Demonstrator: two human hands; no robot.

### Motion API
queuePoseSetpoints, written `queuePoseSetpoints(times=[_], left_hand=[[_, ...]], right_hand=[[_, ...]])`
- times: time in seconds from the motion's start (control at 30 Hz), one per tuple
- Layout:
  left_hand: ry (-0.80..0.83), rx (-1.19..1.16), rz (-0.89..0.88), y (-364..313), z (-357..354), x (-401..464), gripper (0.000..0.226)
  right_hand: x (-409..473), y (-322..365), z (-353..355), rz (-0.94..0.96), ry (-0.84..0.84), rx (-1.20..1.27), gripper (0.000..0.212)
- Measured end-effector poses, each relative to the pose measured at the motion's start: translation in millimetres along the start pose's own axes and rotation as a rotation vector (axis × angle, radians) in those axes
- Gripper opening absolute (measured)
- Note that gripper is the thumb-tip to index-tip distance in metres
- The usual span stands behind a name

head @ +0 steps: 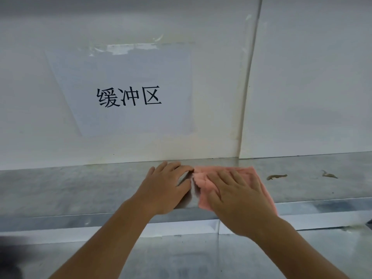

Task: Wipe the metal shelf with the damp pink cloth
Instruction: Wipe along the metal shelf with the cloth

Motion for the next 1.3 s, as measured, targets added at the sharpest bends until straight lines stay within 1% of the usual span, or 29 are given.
queuePoseSetpoints(times=[0.03, 0.1, 0.13, 0.2, 0.27, 0.3, 0.4, 0.43, 0.47, 0.5, 0.6, 0.67, 0.7, 0.73, 0.77, 0.8, 0.83, 0.87, 0.93, 1.0, 1.03, 1.07, 1.13, 1.17, 1.23, 1.27, 1.3], left_hand=[[0.006, -0.005, 0.003, -0.5, -0.2, -0.2, 0.055], [0.019, -0.01, 0.014, -1.4, -0.4, -1.5, 0.06], [0.023, -0.011, 0.019, -1.8, -0.2, -2.2, 0.06], [0.041, -0.011, 0.028, -4.0, 1.7, -2.8, 0.061], [0.067, -0.008, 0.03, -8.2, 5.1, -1.4, 0.063], [0.073, -0.012, 0.028, -11.3, 7.7, -0.5, 0.063], [0.066, -0.079, 0.027, -21.6, 15.4, 1.8, 0.058], [0.067, -0.104, 0.027, -24.2, 16.2, 2.7, 0.057], [0.069, -0.128, 0.025, -26.9, 16.3, 3.8, 0.056], [0.071, -0.154, 0.022, -29.8, 16.0, 6.0, 0.054], [0.069, -0.229, 0.004, -42.3, 15.9, 13.3, 0.05], [0.058, -0.236, -0.011, -49.7, 14.5, 17.9, 0.049], [0.059, -0.233, -0.009, -51.4, 12.6, 20.4, 0.052], [0.065, -0.227, -0.001, -52.6, 10.3, 23.1, 0.056], [0.07, -0.223, 0.009, -53.6, 7.4, 25.9, 0.059], [0.07, -0.218, 0.013, -55.2, 4.7, 28.6, 0.06], [0.066, -0.21, 0.009, -57.6, 2.5, 31.0, 0.059], [0.06, -0.195, 0.003, -61.4, 0.5, 32.7, 0.058], [0.048, -0.14, 0.003, -71.7, -2.9, 33.7, 0.058], [0.039, -0.087, 0.012, -84.4, -7.1, 34.4, 0.063], [0.034, -0.076, 0.012, -91.4, -9.1, 34.8, 0.065], [0.031, -0.073, 0.005, -98.6, -10.5, 36.0, 0.065], [0.038, -0.077, -0.012, -111.3, -11.5, 39.5, 0.062], [0.042, -0.083, -0.017, -116.4, -10.9, 40.6, 0.059], [0.054, -0.084, -0.02, -123.2, -11.1, 42.9, 0.056], [0.057, -0.078, -0.021, -125.7, -11.6, 43.7, 0.054], [0.057, -0.07, -0.024, -128.0, -12.4, 44.3, 0.053]], right_hand=[[6.0, -1.7, 1.5, -0.01, 0.026, 0.011, 0.105], [30.8, -6.3, 4.9, -0.06, 0.029, 0.049, 0.077], [43.5, -8.3, 7.4, -0.074, 0.012, 0.05, 0.066], [59.1, -11.3, 9.1, -0.085, -0.013, 0.055, 0.061], [57.0, -13.2, 6.3, -0.081, -0.024, 0.055, 0.063], [47.8, -12.5, 6.6, -0.075, -0.025, 0.054, 0.068], [7.8, -9.5, 3.7, -0.037, -0.033, 0.04, 0.096], [-3.0, -9.7, 2.2, -0.022, -0.032, 0.021, 0.101], [-7.2, -11.4, 2.4, -0.007, -0.018, 0.003, 0.101], [-4.8, -14.4, 4.0, -0.004, 0.002, 0.005, 0.095], [30.1, -27.6, 10.3, -0.027, 0.013, 0.052, 0.066], [47.6, -35.3, 13.8, -0.054, -0.002, 0.071, 0.059], [47.4, -38.3, 12.8, -0.055, -0.006, 0.066, 0.06], [39.8, -39.9, 11.3, -0.045, -0.016, 0.049, 0.066], [26.6, -41.3, 9.1, -0.027, -0.031, 0.031, 0.078], [11.8, -42.6, 5.8, -0.003, -0.053, 0.009, 0.094], [-2.8, -45.3, 3.1, 0.004, -0.058, 0.0, 0.105], [-12.1, -48.6, 1.4, 0.009, -0.056, -0.012, 0.106], [-9.2, -59.2, 2.5, -0.005, -0.035, 0.007, 0.094], [13.4, -70.6, 10.3, -0.056, -0.016, 0.041, 0.07], [25.0, -75.8, 14.8, -0.078, -0.007, 0.044, 0.062], [34.0, -79.8, 18.1, -0.084, 0.006, 0.037, 0.059], [32.4, -86.8, 18.6, -0.06, 0.017, 0.016, 0.059], [21.3, -89.1, 17.0, -0.044, -0.007, 0.016, 0.064], [-8.8, -92.9, 11.5, -0.02, -0.137, 0.038, 0.078], [-21.0, -95.9, 10.0, -0.027, -0.196, 0.041, 0.078], [-25.6, -100.3, 9.1, -0.032, -0.212, 0.038, 0.078]])
Point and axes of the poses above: each hand's wrist, its own x-axis towards the middle knuckle, its own z-axis out of the back of the hand, y = z × x, the point moved 4 cm from there along x, towards the middle knuckle, and after that the axes turned 5 degrees about -z, right-handed, at the moved point
